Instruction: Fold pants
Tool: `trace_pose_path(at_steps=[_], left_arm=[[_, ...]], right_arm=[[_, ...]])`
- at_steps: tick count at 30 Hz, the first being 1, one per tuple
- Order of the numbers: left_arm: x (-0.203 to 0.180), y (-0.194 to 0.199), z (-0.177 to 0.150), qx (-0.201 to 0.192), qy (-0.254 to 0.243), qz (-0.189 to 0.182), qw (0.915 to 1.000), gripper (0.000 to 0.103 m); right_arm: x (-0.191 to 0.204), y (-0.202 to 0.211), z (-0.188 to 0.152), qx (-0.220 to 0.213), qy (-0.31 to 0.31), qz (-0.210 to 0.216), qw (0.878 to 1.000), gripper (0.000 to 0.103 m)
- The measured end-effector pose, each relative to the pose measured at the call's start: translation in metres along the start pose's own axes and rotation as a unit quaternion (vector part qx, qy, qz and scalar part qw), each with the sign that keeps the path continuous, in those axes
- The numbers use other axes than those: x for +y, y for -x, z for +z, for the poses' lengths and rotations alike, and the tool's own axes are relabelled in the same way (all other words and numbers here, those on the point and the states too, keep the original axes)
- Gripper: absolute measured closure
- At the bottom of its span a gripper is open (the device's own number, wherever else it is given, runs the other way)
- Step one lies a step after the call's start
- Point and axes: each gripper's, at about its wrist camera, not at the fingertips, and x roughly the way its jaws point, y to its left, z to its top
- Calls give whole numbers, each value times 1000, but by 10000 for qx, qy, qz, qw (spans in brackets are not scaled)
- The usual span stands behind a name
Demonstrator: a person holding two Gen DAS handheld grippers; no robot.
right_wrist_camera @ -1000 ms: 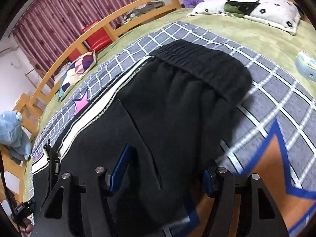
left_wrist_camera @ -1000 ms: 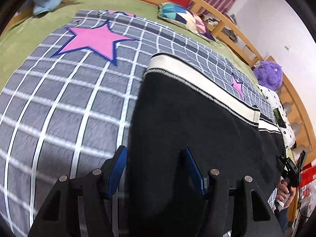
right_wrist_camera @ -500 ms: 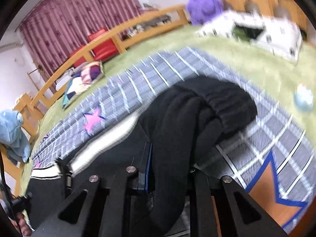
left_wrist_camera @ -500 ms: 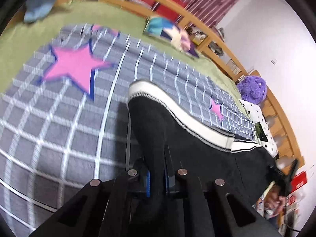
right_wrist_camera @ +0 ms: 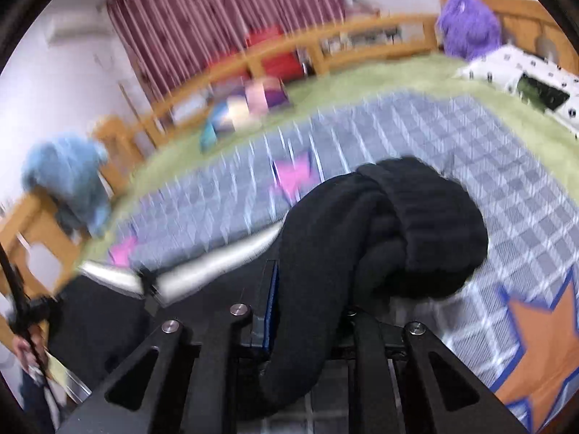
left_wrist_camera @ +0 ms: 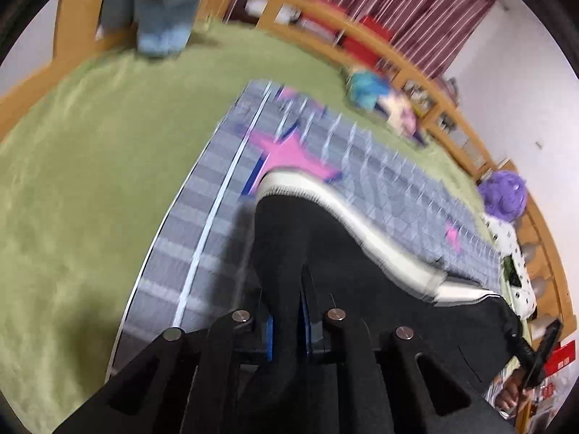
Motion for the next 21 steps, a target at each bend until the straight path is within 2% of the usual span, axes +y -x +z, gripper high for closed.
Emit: trace_pose_path(at_steps=[1,3,4,5,6,9,12,13,14,17,18,19,21], left_arm=[[4,-9,-6,93,-34,230,9997,84],[3,-19,-14,136,-271,769,9966,74],[0,-22,-19,185,-407,899,9950,74],[-2,-23,-21,221,-463,917,9945,71],[-5,-22,-23,248,-476,945,9941,66],[-19,-13,-31,276,-698,1096,9911,57],[-30,1,-45,156,-911,1150,9890,49],[-33,7,-52,98,-949,1161,9887,49],[-34,14,-59,51,-982,1143,9886,47],[-38,27,-74,-21,-1024,1094,9887,45],[-38,29,-78,-8,-999,1064,9893,45],[-38,30,-80,-23,-982,1054,9896,45],[-38,35,-83,-93,-938,981,9907,45]], right_arm=[[-5,-11,-12,221,-19,-128,9997,76],[-21,-22,-30,510,-128,-169,9985,73],[-30,-23,-38,605,-236,-108,9978,67],[-40,-24,-46,748,-419,25,9963,57],[-50,-23,-53,910,-643,57,9938,52],[-59,1,-64,736,-855,121,9935,47],[-62,15,-62,382,-905,-107,9951,37],[-66,15,-58,259,-963,-214,9948,26],[-71,11,-55,159,-1102,-189,9936,22],[-92,-15,-48,200,-1817,5,9832,20],[-96,-24,-44,221,-2023,-2,9791,25],[-96,-27,-37,98,-2148,-125,9765,44],[-87,-18,-15,-209,-1727,-76,9847,52]])
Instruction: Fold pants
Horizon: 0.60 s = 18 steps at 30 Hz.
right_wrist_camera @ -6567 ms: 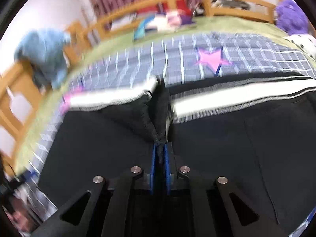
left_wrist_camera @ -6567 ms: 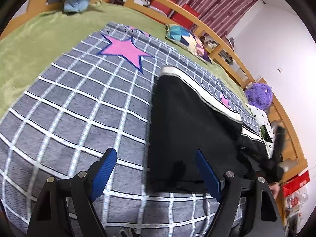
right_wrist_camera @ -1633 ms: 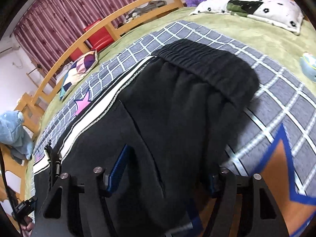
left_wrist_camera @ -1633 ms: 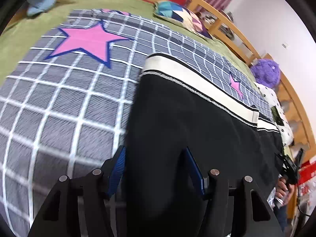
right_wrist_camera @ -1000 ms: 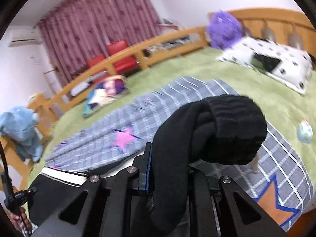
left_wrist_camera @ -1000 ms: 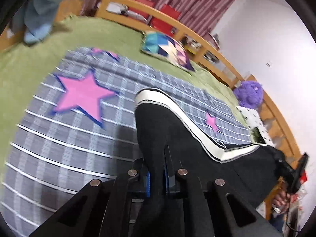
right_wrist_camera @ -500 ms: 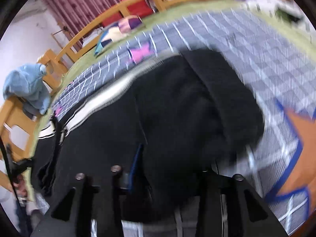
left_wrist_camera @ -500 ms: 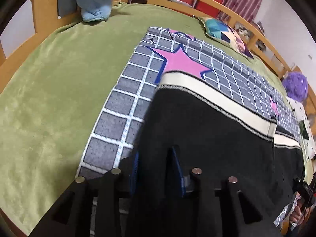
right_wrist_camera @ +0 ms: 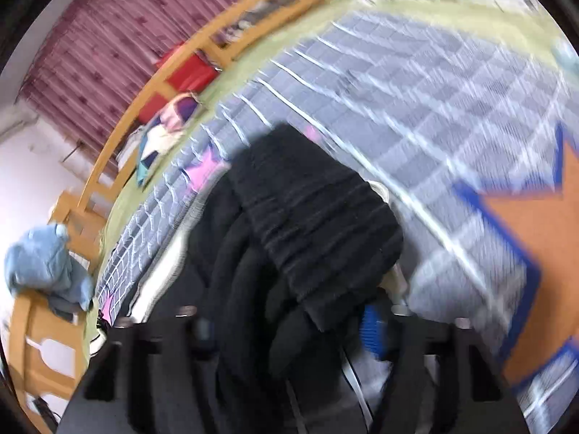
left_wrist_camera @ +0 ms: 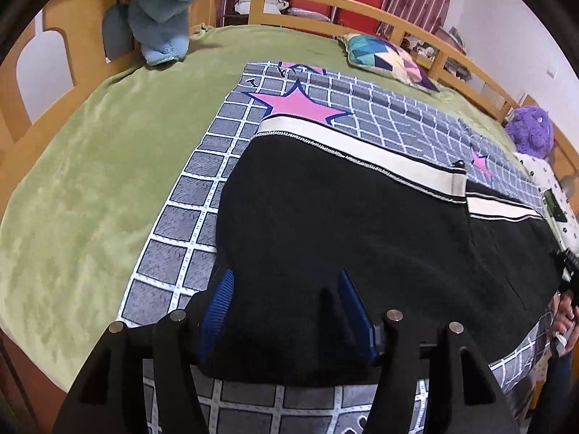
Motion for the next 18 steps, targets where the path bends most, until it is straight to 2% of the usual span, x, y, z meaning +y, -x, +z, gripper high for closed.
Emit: trace_pose_path(at_steps=[2,3,4,5,8,10,12,13,14,16,18], left_arm=[[0,5,-2,-100,69,-139,9998,45],[-2,6,-2,-132,79,-196,9997,45],[-6,8,-4,-168,89,-292,9994,45],[-9,9,-5,-186,94,-382,9991,45],[-24,3,-14,-112,22,-492,9987,45],[-37,-13,-25,45,-178,-287,9994,41],[-50,-34,-38,360,-555,207,9976,41],[-57,-33,-44,178,-761,374,9962,41],[-60,-29,-46,98,-826,363,9959,41],[-54,-22,-46,239,-658,-49,9975,40],[-39,-13,-45,252,-324,-446,9982,40]], right_arm=[[18,22,9,-495,506,341,9969,52],[25,29,9,-647,734,368,9945,52],[32,28,8,-655,975,192,9929,46],[32,24,7,-558,1090,19,9925,36],[10,0,1,96,1034,-502,9933,34],[-9,-5,-6,431,829,-653,9935,33],[-23,11,-14,478,699,-504,9951,33],[-22,23,-17,410,737,-661,9942,33],[-16,31,-19,359,845,-760,9929,33],[6,50,-25,188,1167,-923,9887,33],[38,66,-33,-19,1627,-907,9825,33]])
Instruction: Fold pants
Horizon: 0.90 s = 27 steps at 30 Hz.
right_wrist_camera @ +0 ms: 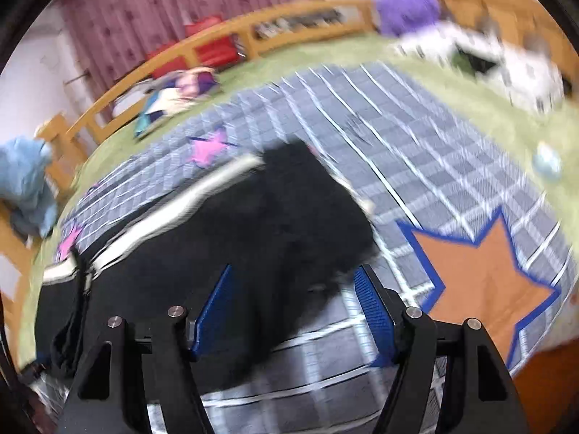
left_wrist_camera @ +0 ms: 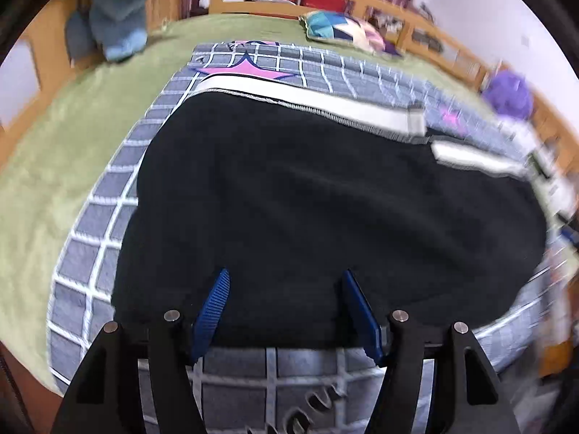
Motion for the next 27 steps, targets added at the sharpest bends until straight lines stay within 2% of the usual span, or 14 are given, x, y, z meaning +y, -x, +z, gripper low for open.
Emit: trace_pose_path(at_steps=[2,4,6,9,10,14,17,18,19,21,23,25,27], left_arm=[[16,11,-1,-138,311,-244,9991,40],[29,21,-3,-349,526,-175,9978,40],[40,27,-3,-500,638,-8,9967,40],[56,32,-2,-816,770,398,9929,39],[59,33,-3,-877,818,428,9919,39],[80,34,-10,-1014,1104,241,9884,39],[93,37,-14,-1117,1263,45,9857,38],[96,36,-16,-1132,1337,-9,9845,38],[101,35,-17,-1110,1435,-70,9834,38],[106,31,-17,-1048,1547,-156,9823,38],[108,29,-19,-1012,1622,-267,9812,38],[108,28,-18,-1008,1655,-342,9804,38],[107,27,-16,-1004,1657,-375,9803,38]], right_arm=[[36,16,3,-207,413,48,9989,33],[70,23,2,-250,670,382,9967,33],[112,19,-4,-62,928,840,9921,35],[184,4,-32,382,1419,1301,9806,58],[202,-2,-41,537,1541,1494,9752,67],[251,-18,-74,979,1694,1996,9601,69],[269,-26,-82,1034,1597,2056,9600,69],[273,-31,-84,1168,1563,2107,9579,75],[272,-30,-87,1299,1537,2202,9545,92],[278,-27,-90,1449,1701,2302,9471,90],[280,-19,-91,1336,1779,2288,9477,83],[280,-18,-92,1352,1676,2493,9442,61],[283,-21,-95,1360,1699,2388,9464,65]])
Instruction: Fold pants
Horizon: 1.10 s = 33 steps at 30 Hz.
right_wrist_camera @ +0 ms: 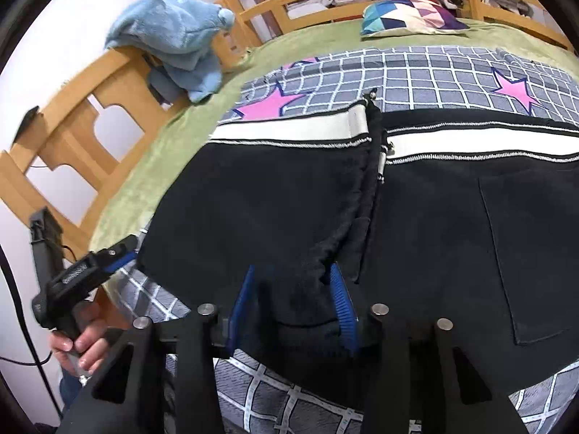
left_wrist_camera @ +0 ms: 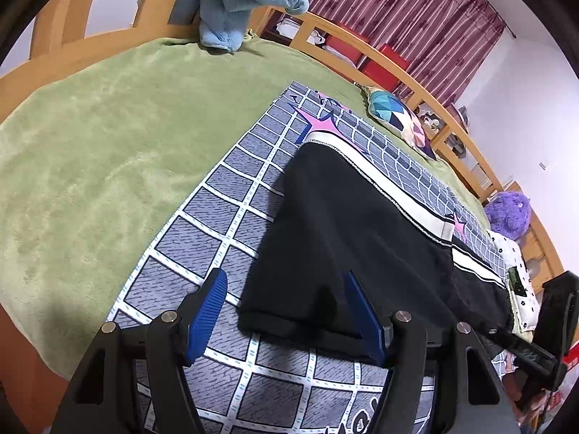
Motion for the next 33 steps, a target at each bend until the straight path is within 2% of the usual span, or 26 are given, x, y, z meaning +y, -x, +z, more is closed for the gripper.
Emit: trace_pose_path(at_steps=[1,2,4,5,7,9,11,12,14,15,17,18,20,21,24,26,28,30,32,33], left_arm=[[-1,-1,1,6,-8,-11,10000,38],[-2,-1,1,14,-17,-24,10000,38],[-3,0,1,7,-37,-51,10000,38],[-4,1,0,-13,-52,-46,10000,38],[-3,2,-1,-34,-70,-23,10000,38],[-1,1,-2,-15,-50,-21,10000,38],[1,-1,-1,48,22,-34,10000,38],[3,-3,0,91,85,-87,9999,38],[6,-4,1,152,179,-199,9995,38],[7,-5,2,185,219,-262,9992,38],[10,-8,1,277,278,-286,9988,38],[12,-11,1,334,321,-252,9986,38],[14,-17,-1,469,414,-290,9976,38],[14,-21,-2,528,450,-364,9969,38],[11,-29,-1,571,539,-371,9962,39],[10,-33,0,584,636,-286,9959,40],[8,-36,2,513,802,-80,9954,49],[0,-36,4,381,742,111,9965,68],[-18,-31,5,137,331,388,9986,79],[-32,-26,5,-57,-24,555,9984,84]], right_arm=[[3,-5,-1,-2,60,-165,9998,87],[4,-7,-1,-21,113,-264,9996,95],[5,0,1,-190,170,-306,9992,96],[0,15,1,-482,68,-177,9987,96],[-17,50,3,-1032,-400,362,9932,96],[-29,63,0,-1093,-686,505,9904,96],[-28,52,-8,-751,-524,390,9950,96],[-25,38,-15,-456,-349,127,9983,96],[-23,16,-27,-93,-225,-135,9996,92],[-23,11,-31,-44,-208,-193,9996,91],[-23,15,-32,-142,-144,-272,9994,78],[-24,21,-28,-199,-193,-248,9993,76],[-29,32,-22,-385,-382,-129,9984,63],[-32,35,-20,-436,-466,-95,9979,60],[-34,33,-22,-259,-353,-268,9987,59],[-34,35,-29,-316,-318,-428,9981,58],[-36,41,-35,-402,-313,-651,9966,58],[-37,48,-39,-473,-241,-943,9941,58],[-40,57,-41,-581,-160,-1294,9898,58],[-42,63,-42,-665,-104,-1453,9871,58]])
